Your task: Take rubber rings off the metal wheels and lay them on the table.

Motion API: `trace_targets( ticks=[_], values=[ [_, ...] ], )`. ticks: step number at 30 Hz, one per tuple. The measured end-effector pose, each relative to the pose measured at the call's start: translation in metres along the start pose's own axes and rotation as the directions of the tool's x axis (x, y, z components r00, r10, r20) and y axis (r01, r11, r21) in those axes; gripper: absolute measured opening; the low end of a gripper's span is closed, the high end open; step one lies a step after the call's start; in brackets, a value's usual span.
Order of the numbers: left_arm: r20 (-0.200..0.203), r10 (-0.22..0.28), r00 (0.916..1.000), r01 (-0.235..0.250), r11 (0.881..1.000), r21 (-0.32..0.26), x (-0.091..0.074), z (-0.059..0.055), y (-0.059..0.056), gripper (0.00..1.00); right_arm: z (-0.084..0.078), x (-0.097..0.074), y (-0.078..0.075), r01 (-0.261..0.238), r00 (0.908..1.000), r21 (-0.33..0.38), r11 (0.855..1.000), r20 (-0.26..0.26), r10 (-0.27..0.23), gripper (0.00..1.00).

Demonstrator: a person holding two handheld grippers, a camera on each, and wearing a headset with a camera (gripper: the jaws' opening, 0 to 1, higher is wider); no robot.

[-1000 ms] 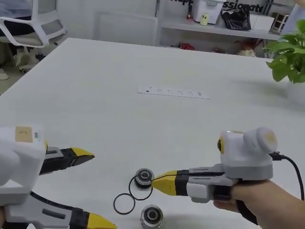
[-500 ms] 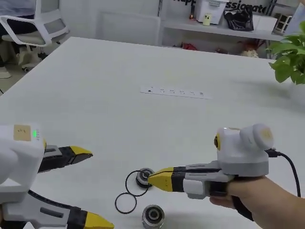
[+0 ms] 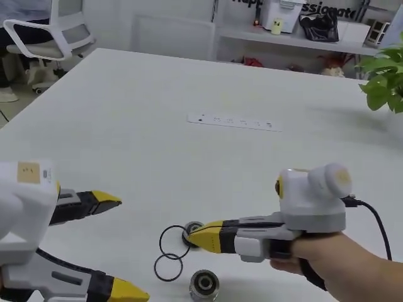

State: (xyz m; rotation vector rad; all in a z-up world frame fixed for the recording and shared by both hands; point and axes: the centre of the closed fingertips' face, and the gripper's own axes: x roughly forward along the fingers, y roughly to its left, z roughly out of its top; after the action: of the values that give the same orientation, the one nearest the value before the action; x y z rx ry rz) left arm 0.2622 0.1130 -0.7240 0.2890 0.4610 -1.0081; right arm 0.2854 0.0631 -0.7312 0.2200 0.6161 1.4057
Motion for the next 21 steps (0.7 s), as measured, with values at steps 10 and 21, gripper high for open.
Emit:
trace_targets(
  ticks=[10,21],
  values=[
    [0.0,0.011,0.9999,-0.011,1.0,-0.005,-0.0027,-0.0014,0.002,0.88,-0.0035,0.0041,-0.0007,-0.004,0.9999,-0.001,1.0,-0.013,0.004,0.0],
    [-0.002,0.013,0.9999,-0.013,1.0,-0.005,-0.0033,-0.002,0.0029,0.88,-0.0083,0.0082,-0.0029,-0.003,0.9997,0.003,1.0,-0.026,0.003,0.0]
  ],
)
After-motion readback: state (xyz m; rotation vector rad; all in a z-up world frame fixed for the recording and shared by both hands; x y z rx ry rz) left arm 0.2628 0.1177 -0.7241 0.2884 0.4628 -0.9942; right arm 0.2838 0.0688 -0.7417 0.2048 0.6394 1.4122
